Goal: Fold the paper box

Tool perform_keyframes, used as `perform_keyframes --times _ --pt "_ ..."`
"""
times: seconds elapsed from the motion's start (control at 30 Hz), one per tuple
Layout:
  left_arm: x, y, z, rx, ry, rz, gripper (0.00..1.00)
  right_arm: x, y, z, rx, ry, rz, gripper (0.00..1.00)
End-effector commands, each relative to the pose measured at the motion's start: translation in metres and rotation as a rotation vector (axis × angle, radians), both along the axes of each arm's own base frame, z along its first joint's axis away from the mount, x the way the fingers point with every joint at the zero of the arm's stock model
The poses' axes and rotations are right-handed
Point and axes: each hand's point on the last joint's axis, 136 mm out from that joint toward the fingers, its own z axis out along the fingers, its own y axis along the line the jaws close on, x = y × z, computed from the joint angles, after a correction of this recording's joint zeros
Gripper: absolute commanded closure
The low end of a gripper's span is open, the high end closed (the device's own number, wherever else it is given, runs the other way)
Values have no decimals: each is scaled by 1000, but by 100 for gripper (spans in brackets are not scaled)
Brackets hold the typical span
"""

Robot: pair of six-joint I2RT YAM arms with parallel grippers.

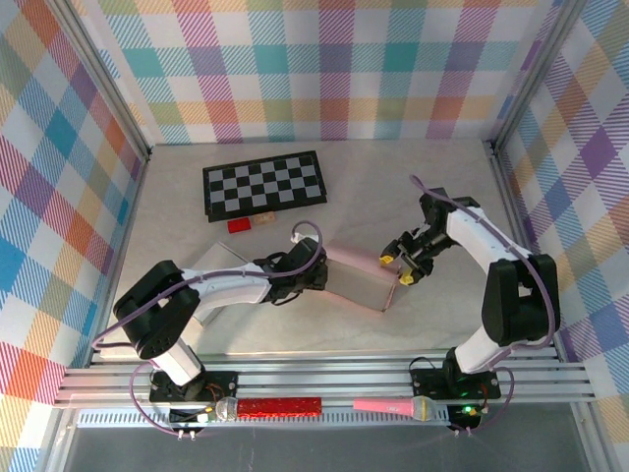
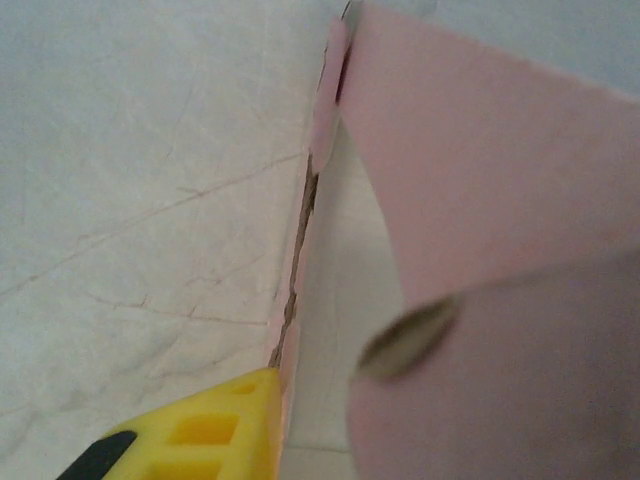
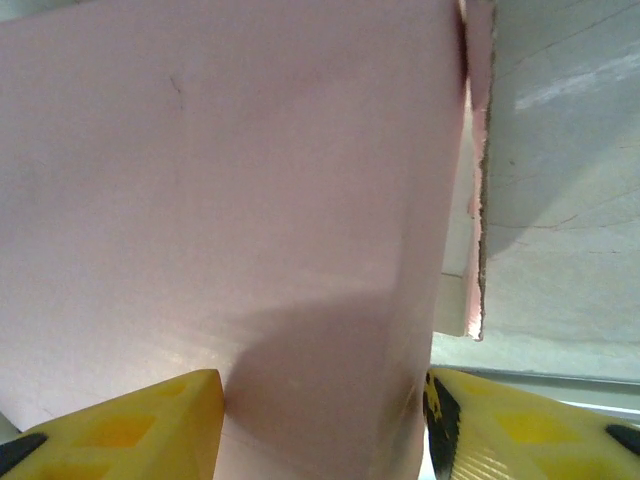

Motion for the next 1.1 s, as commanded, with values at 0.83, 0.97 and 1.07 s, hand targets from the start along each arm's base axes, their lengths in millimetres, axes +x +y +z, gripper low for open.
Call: perform_keyframes --times 0.83,0.97,1.07 --pt "-17 34 136 -118 415 -88 42 -5 -9 -14 -126 -98 77 54" --pt "2 36 117 33 517 -169 38 -4 -11 -15 -143 -114 89 54" --pt "19 25 99 14 557 -186 39 -2 -10 -15 -143 -124 93 54"
